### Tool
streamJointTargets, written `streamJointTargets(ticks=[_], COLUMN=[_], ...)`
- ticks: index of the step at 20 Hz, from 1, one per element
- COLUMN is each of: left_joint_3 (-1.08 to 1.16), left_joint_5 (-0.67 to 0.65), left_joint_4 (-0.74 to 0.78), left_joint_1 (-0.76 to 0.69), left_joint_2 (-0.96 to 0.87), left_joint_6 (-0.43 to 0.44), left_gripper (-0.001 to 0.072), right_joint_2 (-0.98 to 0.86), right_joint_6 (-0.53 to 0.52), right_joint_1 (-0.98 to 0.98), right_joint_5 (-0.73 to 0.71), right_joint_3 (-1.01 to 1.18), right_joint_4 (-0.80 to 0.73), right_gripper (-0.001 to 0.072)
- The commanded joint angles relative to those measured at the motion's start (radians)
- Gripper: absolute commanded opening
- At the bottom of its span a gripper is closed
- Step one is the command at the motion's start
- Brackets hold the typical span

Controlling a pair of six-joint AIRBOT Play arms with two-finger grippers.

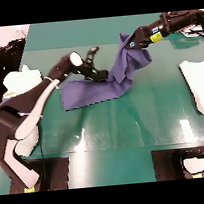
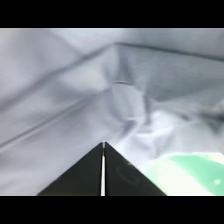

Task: Fold the shirts.

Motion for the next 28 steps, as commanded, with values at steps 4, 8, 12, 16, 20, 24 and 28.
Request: streamJointTargets(ticks=[4,8,12,16,20,24,28], left_joint_3=[0.003,0.003,0.003,0.003,-0.011,-0.053,-0.071], left_joint_5=[-0.118,-0.14,-0.171,-0.266,-0.378,-0.379,-0.346], left_joint_4=[0.208,0.211,0.211,0.211,0.209,0.183,0.154], left_joint_1=[0.221,0.38,0.503,0.587,0.6,0.6,0.588], left_joint_2=[0.219,0.356,0.458,0.519,0.523,0.523,0.523], left_joint_6=[0.016,0.03,0.031,0.057,0.086,0.085,0.085], left_gripper=[0.0022,0.0022,0.0023,0.0022,0.0023,0.0022,0.0023], right_joint_2=[-0.1,-0.243,-0.403,-0.359,-0.215,-0.13,-0.122], right_joint_6=[-0.132,-0.263,-0.288,-0.273,-0.176,-0.043,-0.043], right_joint_1=[0.131,0.358,0.519,0.457,0.276,0.085,-0.063], right_joint_5=[-0.103,-0.363,-0.501,-0.48,-0.409,-0.232,-0.161], right_joint_3=[0.001,0.002,0.079,0.077,-0.1,-0.269,-0.428], right_joint_4=[0.245,0.367,0.366,0.355,0.167,-0.063,-0.053], right_gripper=[0.0014,0.0041,0.0521,0.0506,0.0503,0.0509,0.0691])
